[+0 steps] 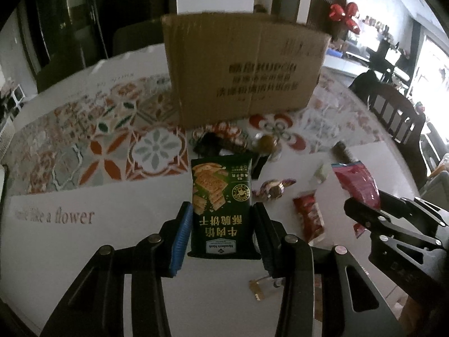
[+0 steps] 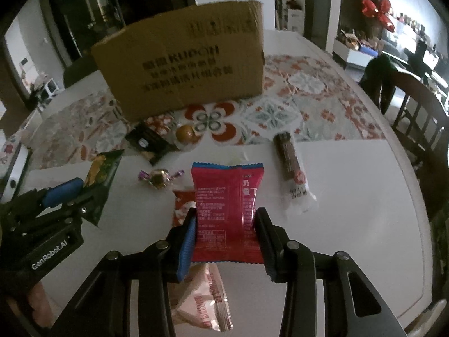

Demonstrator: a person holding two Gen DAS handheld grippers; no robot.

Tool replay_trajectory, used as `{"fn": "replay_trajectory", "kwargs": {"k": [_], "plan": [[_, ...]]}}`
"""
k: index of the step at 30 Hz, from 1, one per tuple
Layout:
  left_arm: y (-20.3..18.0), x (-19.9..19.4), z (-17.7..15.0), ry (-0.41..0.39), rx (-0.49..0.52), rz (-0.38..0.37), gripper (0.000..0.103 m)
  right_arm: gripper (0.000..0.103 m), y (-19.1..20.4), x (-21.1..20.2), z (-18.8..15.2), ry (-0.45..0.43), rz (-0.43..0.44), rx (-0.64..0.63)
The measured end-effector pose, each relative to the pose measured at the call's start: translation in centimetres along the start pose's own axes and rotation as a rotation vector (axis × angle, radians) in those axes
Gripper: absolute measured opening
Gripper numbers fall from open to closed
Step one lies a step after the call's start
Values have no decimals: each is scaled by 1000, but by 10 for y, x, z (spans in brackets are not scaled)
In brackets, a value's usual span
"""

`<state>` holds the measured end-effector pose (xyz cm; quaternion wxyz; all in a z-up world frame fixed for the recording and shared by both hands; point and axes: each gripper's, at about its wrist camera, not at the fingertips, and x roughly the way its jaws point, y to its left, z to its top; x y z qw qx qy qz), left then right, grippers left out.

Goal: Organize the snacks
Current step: 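Carry both packets over the cardboard box and open both tools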

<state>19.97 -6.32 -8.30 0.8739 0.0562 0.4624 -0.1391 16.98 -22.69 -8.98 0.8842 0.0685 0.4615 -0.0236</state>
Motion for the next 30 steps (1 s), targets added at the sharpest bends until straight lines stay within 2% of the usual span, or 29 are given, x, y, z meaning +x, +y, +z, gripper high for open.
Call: {"fn": "replay_trajectory", "kwargs": {"k": [8, 14, 30], "plan": [[0, -23, 20, -70, 8, -20, 43, 42, 2, -20, 23, -69, 41, -17], [-1, -43, 44, -156, 27, -9, 43, 42, 3, -34, 49, -129, 70, -25], [1, -69, 132, -294, 79, -7, 43, 42, 5, -57, 138, -274, 121, -50]]}}
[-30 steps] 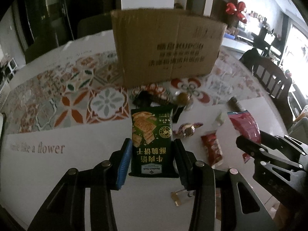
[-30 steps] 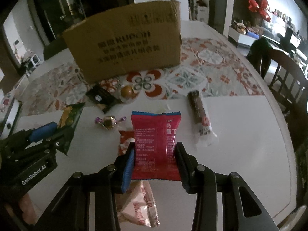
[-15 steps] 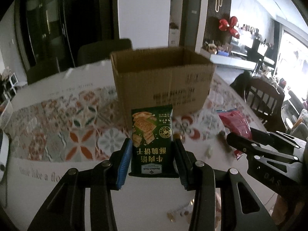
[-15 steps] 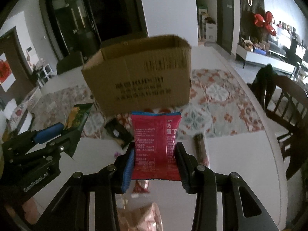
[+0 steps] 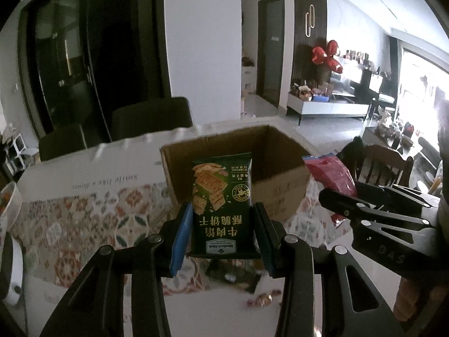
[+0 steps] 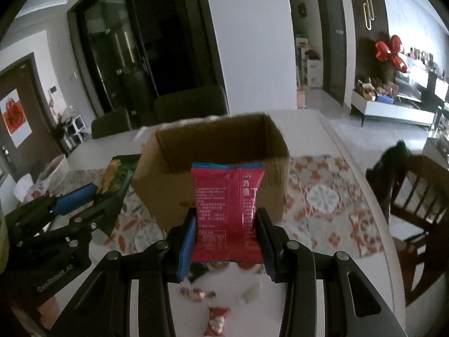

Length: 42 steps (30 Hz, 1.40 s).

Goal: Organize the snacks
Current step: 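Carry both packets over the cardboard box and open both tools, then withdraw both tools from the box back toward the snacks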

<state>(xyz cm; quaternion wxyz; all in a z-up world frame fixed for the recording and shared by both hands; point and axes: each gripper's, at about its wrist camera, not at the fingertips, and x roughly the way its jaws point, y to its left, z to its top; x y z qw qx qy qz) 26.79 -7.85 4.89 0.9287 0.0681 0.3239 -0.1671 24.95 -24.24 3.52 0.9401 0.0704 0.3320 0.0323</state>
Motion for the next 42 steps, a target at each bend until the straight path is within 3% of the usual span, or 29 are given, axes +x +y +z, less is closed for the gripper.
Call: {"fn": "replay_trajectory", "kwargs": {"k": [5, 12, 23, 25, 27, 28, 30, 42], "plan": [[5, 13, 27, 11, 2, -8, 43, 42, -1, 13, 31, 0, 23, -9], [13, 49, 54, 100, -9, -31, 43, 42, -4, 38, 67, 42, 24, -4], [22, 101, 72, 224, -43, -31, 43, 42, -14, 84, 93, 150, 18, 19], [22, 105, 74, 228, -33, -18, 46, 42, -16, 91, 92, 163, 17, 19], [22, 105, 75, 222, -31, -9, 60, 44, -16, 94, 92, 168, 17, 15], [23, 103, 75, 215, -32, 2, 62, 53, -17, 95, 91, 170, 13, 15], [25, 100, 75, 207, -33, 14, 62, 58, -16, 92, 90, 157, 1, 10], [17, 51, 58, 120, 17, 41, 67, 58, -8, 54, 70, 114, -35, -60]]}}
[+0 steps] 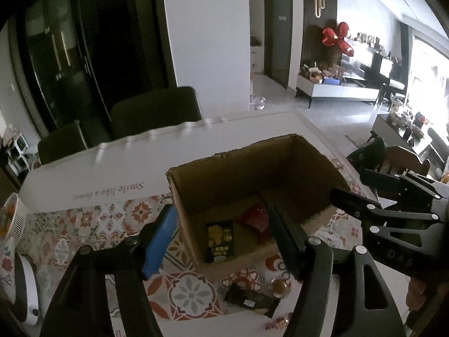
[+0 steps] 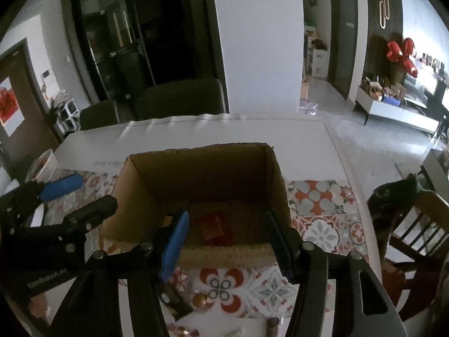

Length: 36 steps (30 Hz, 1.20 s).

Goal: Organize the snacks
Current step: 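Withdraw both tools from the box back toward the snacks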

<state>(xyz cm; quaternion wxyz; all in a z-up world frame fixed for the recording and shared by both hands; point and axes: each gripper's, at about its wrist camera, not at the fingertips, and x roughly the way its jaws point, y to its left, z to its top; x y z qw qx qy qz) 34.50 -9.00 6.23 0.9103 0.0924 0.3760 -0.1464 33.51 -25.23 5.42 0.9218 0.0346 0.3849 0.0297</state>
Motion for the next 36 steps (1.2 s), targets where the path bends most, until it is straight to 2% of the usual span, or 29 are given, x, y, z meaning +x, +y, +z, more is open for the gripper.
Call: {"fn": "replay_trajectory", "kwargs": {"k": [8, 14, 20, 24, 36], "plan": [[-13, -38, -27, -80, 28, -18, 67, 58, 1, -36, -28, -60, -8, -20], [-26, -55, -49, -90, 40, -30, 67, 58, -1, -58, -51, -90, -34, -18], [-44, -57, -75, -27, 37, -80, 67, 58, -6, -73, -79, -83, -44, -27], [-58, -56, -95, 5, 41, -82, 67, 58, -12, -76, -98, -60, -51, -26], [-89, -34, -142, 153, 23, -123, 67, 58, -33, -63, -153, 42, -55, 9]]}}
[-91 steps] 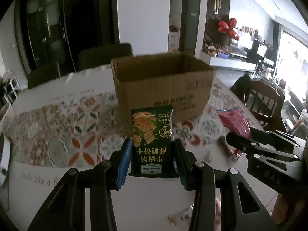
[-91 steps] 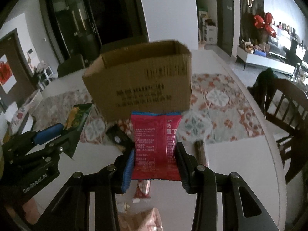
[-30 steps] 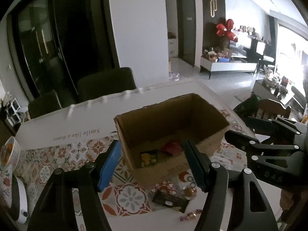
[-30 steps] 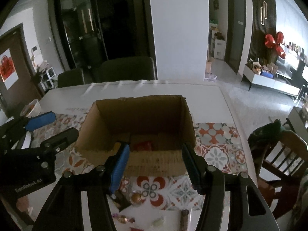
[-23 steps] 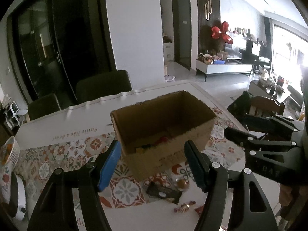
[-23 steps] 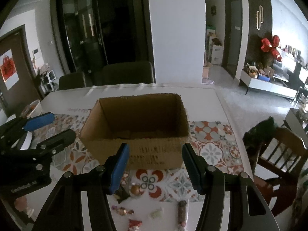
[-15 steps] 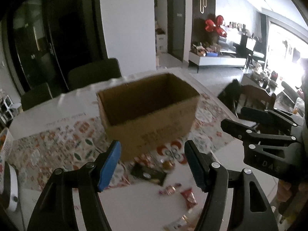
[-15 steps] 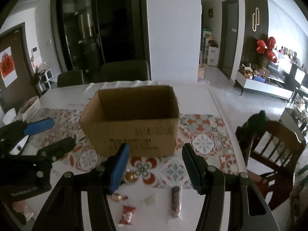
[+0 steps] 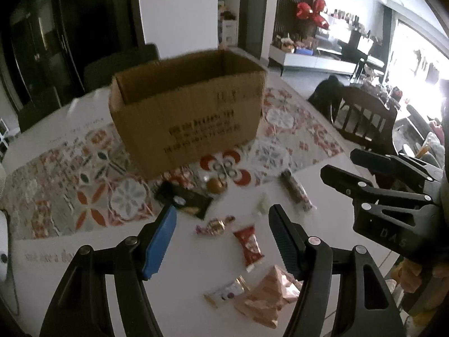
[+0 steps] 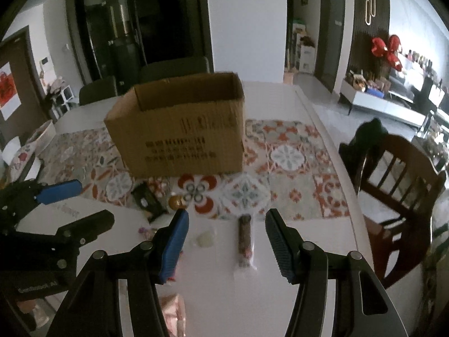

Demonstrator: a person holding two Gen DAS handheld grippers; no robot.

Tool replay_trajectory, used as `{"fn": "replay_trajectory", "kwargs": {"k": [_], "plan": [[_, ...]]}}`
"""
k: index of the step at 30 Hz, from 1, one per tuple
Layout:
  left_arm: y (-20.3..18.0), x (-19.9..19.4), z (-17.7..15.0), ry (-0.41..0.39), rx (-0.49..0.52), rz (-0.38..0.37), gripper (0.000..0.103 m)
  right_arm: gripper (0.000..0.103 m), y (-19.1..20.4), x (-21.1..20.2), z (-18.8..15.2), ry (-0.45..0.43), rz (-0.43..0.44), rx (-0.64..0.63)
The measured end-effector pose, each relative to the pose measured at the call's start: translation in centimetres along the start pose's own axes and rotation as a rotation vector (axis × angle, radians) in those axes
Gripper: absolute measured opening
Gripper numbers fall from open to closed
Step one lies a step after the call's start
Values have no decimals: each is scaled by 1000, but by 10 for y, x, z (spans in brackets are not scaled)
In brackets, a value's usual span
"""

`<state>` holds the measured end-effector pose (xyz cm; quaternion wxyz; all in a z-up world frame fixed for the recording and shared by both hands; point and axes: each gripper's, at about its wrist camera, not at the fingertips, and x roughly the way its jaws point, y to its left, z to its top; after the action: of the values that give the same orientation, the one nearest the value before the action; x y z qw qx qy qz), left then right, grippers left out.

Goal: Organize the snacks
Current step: 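Withdraw both tools from the box back toward the snacks, then grasp the red candy packet with the left tool while the right tool grasps the sausage stick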

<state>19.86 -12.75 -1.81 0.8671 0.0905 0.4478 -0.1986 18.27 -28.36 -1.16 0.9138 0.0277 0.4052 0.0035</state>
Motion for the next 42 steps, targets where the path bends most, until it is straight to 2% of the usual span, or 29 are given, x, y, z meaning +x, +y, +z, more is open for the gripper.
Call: {"fn": "replay_trajectory", "kwargs": {"k": [9, 17, 25, 31, 38, 42], "plan": [[-11, 37, -21, 131, -12, -17, 67, 58, -15, 27, -27, 85, -18, 34], [-11, 72, -28, 232, -83, -54, 67, 58, -22, 58, -43, 165, -16, 52], [-11, 98, -32, 287, -123, -55, 67, 58, -21, 86, -49, 219, -25, 44], [-14, 109, -33, 291, -115, -19, 65, 57, -21, 104, -50, 241, -25, 40], [-18, 120, -33, 300, -115, 1, 57, 57, -21, 115, -51, 253, -51, 37], [-21, 125, -35, 308, -106, -5, 50, 52, -18, 117, -52, 250, -63, 23]]}}
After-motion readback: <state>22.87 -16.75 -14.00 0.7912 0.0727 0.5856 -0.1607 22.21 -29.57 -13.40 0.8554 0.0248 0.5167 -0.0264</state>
